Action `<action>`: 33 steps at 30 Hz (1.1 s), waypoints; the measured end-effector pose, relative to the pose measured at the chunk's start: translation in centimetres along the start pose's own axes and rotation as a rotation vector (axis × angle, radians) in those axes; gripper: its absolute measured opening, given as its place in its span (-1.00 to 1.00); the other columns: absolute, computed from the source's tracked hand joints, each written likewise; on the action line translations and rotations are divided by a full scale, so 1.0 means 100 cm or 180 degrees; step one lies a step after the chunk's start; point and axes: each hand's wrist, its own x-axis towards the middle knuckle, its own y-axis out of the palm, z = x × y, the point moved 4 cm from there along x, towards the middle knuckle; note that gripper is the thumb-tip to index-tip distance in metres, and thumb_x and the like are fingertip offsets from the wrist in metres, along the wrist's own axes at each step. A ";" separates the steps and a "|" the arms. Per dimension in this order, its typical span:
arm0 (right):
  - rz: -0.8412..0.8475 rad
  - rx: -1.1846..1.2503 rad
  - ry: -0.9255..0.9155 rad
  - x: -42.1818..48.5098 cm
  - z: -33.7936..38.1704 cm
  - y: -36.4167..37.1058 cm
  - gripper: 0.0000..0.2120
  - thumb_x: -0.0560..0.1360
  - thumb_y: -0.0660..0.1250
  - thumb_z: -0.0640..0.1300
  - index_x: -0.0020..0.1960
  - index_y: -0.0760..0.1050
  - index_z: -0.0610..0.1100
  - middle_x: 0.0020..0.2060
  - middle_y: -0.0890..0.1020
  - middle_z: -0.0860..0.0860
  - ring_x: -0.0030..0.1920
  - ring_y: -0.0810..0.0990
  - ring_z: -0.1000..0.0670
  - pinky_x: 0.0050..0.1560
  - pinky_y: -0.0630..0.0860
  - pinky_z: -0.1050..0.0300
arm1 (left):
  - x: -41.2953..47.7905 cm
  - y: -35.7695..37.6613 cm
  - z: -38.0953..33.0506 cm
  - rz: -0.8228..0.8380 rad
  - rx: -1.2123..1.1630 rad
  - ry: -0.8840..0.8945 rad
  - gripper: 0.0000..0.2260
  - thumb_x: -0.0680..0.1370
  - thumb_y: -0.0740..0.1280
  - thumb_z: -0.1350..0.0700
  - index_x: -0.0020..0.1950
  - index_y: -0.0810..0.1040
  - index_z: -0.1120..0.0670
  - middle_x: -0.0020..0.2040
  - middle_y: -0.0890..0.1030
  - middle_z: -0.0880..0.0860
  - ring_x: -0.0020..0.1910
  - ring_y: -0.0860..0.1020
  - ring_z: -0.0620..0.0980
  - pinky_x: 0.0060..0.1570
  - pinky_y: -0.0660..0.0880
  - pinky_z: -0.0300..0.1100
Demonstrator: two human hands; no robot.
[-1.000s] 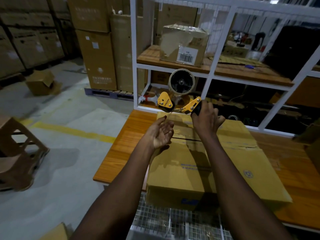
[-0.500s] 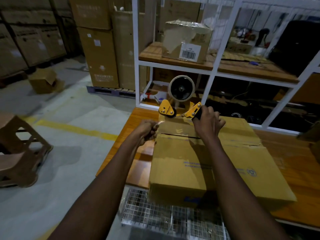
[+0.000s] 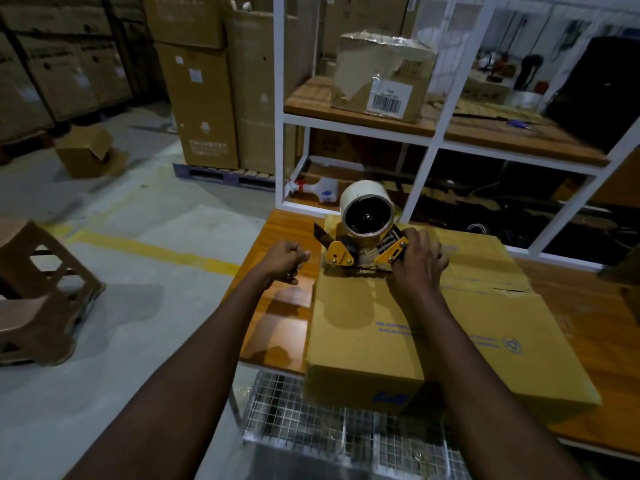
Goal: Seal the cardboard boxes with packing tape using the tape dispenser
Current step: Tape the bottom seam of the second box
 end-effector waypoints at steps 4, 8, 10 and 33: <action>0.0107 -0.0096 0.0013 0.000 -0.001 0.008 -0.58 0.42 0.34 -0.21 0.25 0.36 -0.03 0.12 0.42 -0.07 0.14 0.34 -0.15 0.15 0.22 -0.12 | 0.008 0.001 0.006 0.0000 0.0256 0.0136 -0.80 0.65 0.25 0.11 -0.16 0.39 0.10 -0.33 0.43 0.08 -0.47 0.34 -0.01 -0.49 0.40 -0.20; 0.0129 -0.0222 0.0027 -0.001 -0.001 0.015 -0.55 0.42 0.37 -0.19 0.27 0.35 -0.01 0.13 0.42 -0.05 0.17 0.33 -0.13 0.20 0.22 -0.14 | 0.015 -0.001 0.010 -0.0057 0.0622 0.0281 -0.80 0.64 0.27 0.10 -0.18 0.42 0.08 -0.33 0.46 0.08 -0.43 0.41 0.01 -0.49 0.41 -0.19; 0.0116 -0.0236 0.0064 -0.001 -0.003 0.018 -0.55 0.42 0.37 -0.20 0.27 0.35 -0.01 0.12 0.42 -0.05 0.17 0.34 -0.13 0.21 0.22 -0.15 | 0.019 -0.001 0.015 -0.0101 0.0659 0.0322 -0.82 0.63 0.29 0.10 -0.16 0.47 0.10 -0.37 0.46 0.07 -0.43 0.42 -0.02 -0.50 0.42 -0.20; 0.0100 -0.0579 0.0109 0.001 -0.012 0.034 -0.49 0.41 0.38 -0.16 0.32 0.34 0.01 0.13 0.43 -0.08 0.12 0.39 -0.17 0.21 0.24 -0.16 | 0.034 0.036 0.051 -0.0490 0.0063 -0.0133 -0.70 0.58 0.37 -0.06 -0.21 0.49 0.12 -0.34 0.56 0.16 -0.58 0.43 -0.04 -0.60 0.38 -0.26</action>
